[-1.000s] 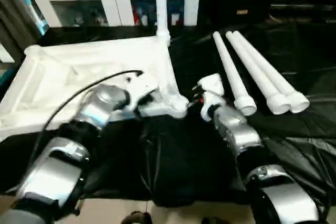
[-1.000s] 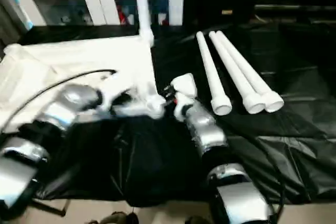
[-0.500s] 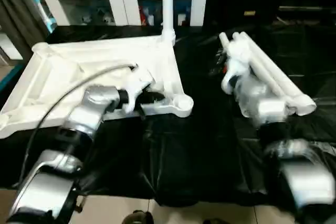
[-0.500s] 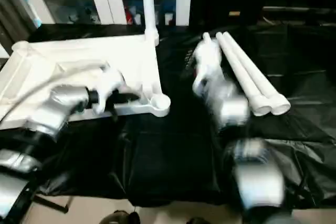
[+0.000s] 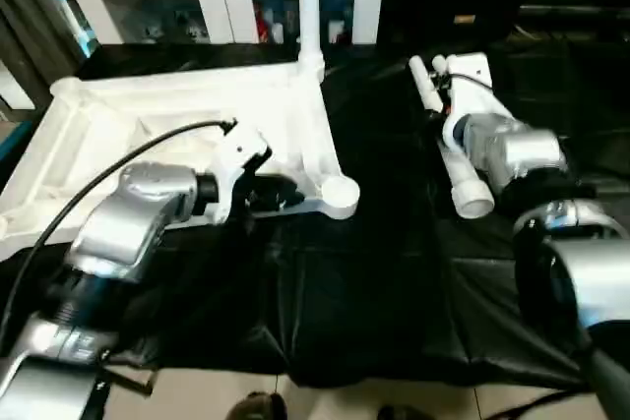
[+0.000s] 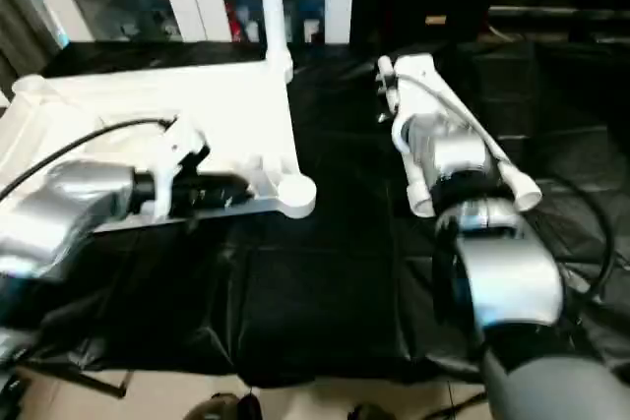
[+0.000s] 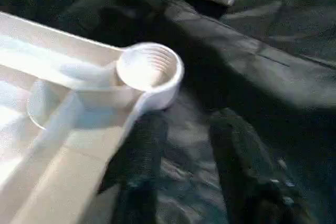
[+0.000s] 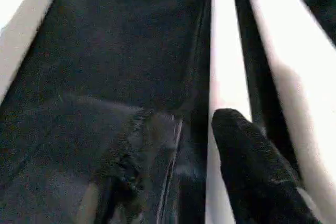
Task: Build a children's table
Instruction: Pick table leg
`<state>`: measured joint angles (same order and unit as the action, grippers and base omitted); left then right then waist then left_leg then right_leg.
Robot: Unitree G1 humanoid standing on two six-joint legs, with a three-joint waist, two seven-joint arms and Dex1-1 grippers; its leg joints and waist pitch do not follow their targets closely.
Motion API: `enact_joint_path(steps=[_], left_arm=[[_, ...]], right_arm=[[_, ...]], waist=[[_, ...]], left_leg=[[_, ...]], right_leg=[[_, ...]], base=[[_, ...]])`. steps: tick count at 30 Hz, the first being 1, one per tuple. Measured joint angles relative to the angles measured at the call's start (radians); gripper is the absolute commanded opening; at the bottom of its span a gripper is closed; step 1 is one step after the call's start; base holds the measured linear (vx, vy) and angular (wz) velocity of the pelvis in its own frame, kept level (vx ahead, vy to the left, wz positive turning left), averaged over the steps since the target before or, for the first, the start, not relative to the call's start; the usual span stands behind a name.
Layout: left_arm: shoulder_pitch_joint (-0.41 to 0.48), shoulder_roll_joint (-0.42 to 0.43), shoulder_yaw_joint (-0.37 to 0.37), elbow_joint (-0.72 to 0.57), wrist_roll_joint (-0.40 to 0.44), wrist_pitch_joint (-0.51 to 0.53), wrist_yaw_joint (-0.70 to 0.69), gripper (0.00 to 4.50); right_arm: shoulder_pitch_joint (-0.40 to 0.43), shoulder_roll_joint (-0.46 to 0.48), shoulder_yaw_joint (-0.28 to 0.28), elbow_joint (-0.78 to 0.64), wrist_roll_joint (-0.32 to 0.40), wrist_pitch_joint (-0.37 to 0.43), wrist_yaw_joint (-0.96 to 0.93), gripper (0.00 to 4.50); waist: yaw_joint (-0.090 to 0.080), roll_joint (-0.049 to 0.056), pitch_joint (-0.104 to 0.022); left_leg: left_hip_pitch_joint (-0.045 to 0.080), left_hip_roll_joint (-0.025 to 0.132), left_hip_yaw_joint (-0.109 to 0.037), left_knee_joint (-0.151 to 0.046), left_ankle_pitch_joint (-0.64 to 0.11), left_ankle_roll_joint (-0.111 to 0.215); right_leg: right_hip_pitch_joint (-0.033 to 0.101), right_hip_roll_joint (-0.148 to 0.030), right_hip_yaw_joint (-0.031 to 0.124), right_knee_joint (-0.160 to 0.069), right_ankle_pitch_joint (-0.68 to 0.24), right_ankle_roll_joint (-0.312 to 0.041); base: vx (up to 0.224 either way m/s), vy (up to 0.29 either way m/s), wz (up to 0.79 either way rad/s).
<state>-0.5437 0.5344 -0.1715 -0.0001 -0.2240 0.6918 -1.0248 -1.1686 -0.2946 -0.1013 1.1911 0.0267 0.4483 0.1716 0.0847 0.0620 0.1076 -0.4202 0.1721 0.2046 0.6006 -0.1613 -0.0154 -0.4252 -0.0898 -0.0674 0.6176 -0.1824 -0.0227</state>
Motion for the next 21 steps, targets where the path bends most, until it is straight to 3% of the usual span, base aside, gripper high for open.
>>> enact_joint_path(steps=[1,8,11,16,21], left_arm=[[0.010,0.010,0.000,-0.027,-0.008,0.027,0.000,2.15],[0.052,0.052,0.000,-0.146,-0.045,0.129,-0.002,2.58],[0.063,0.053,0.000,-0.169,-0.057,0.151,0.002,2.81],[0.067,0.053,0.015,-0.208,-0.061,0.174,0.017,3.13],[0.093,0.080,0.020,-0.261,-0.078,0.211,0.028,3.54]], right_arm=[[-0.007,0.000,0.000,0.022,-0.002,0.004,-0.001,2.42],[-0.024,-0.030,0.000,0.080,-0.023,-0.001,-0.035,2.91],[-0.026,-0.040,0.000,0.084,-0.026,-0.012,-0.042,3.18],[-0.031,-0.059,0.012,0.091,-0.043,-0.015,-0.061,3.32],[-0.044,-0.063,0.007,0.116,-0.038,0.024,-0.005,3.32]], waist=[[0.000,-0.001,0.005],[0.001,-0.002,0.033],[-0.001,-0.004,0.039],[-0.005,-0.002,0.055],[-0.020,-0.009,0.068]], left_leg=[[0.000,0.000,0.000,0.000,0.000,0.000],[-0.001,0.000,0.001,-0.003,0.000,0.000],[-0.006,0.000,0.001,-0.004,0.000,0.000],[-0.012,0.000,0.002,-0.005,0.002,0.003],[-0.015,0.000,0.002,-0.005,0.003,0.004]], right_leg=[[0.000,0.000,0.000,0.000,0.000,0.000],[-0.002,0.000,0.001,-0.002,0.000,0.000],[-0.009,0.000,0.001,-0.002,0.000,0.000],[-0.015,0.000,0.001,-0.002,0.000,0.000],[-0.018,0.001,0.001,-0.002,0.000,0.000]], base=[[0.000,0.000,0.00],[0.000,0.000,0.00],[0.000,0.000,0.00],[0.000,0.000,0.00],[0.000,0.000,0.00]])
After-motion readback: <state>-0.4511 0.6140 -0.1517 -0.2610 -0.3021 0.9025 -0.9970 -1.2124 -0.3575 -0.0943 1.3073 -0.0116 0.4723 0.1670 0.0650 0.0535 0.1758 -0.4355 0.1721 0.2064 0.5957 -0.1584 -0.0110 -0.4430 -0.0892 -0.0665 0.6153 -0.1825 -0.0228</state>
